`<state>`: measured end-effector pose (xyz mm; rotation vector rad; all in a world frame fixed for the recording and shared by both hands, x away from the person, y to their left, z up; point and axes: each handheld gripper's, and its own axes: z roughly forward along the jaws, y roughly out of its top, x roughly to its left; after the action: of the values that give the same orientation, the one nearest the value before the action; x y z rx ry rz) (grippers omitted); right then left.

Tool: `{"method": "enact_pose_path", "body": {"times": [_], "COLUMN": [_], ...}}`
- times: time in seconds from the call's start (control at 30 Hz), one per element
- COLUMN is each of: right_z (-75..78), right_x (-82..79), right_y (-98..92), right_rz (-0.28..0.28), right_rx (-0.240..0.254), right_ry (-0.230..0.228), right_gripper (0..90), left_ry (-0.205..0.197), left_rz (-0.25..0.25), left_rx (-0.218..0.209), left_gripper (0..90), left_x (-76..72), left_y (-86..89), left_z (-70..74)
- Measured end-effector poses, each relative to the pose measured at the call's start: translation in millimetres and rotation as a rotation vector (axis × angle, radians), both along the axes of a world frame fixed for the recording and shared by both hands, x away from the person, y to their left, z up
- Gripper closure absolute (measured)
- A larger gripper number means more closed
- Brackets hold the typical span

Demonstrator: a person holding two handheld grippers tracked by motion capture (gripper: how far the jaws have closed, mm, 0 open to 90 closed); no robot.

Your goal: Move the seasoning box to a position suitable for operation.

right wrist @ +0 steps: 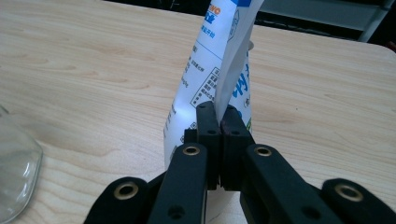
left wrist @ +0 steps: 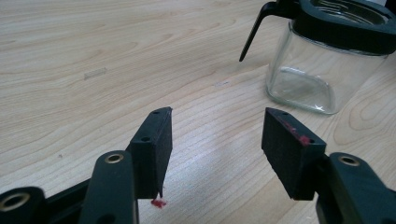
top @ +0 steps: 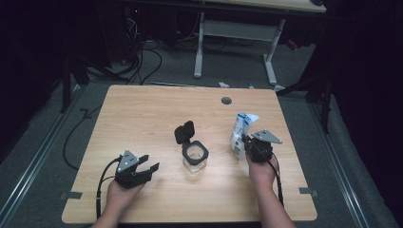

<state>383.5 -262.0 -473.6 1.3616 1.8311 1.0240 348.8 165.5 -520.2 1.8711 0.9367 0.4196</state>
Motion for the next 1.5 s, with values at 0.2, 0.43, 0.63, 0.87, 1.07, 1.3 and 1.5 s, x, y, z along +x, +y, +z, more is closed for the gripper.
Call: {"method": "enact_pose_path", "body": {"times": [0.2,0.43,0.63,0.87,1.07,1.3,1.5], "right_z": [6.0,16.9,24.5,28.3,32.9,33.7,36.9], "right_x": [-5.6,-14.8,-19.9,-27.4,-33.5,-38.4,-42.2], "right_y": [-2.3,-9.6,-17.1,-21.0,-21.9,-20.1,-20.5], "right_rz": [0.041,0.077,0.099,0.135,0.172,0.210,0.237], "right_rx": [-0.010,0.012,0.029,0.012,0.010,-0.008,-0.017], "right_ry": [0.013,0.012,0.020,0.040,0.042,0.056,0.074], "right_gripper": [89.5,89.5,89.6,89.6,89.6,89.6,89.6], "left_ry": [0.002,-0.010,-0.020,-0.021,-0.023,-0.028,-0.031], "left_rz": [-0.014,-0.019,-0.015,-0.023,-0.036,-0.041,-0.047], "left_rx": [-0.011,-0.010,-0.008,-0.006,-0.014,-0.003,0.000], "left_gripper": [43.2,43.6,42.8,42.6,40.1,39.4,39.0], "left_x": [-0.5,-1.7,-2.8,-3.6,-3.9,-5.3,-5.0], "left_y": [-0.2,-1.9,-2.9,-4.1,-4.5,-7.3,-11.2], "left_z": [0.2,0.2,0.1,-0.1,-0.3,-0.6,-0.8]}}
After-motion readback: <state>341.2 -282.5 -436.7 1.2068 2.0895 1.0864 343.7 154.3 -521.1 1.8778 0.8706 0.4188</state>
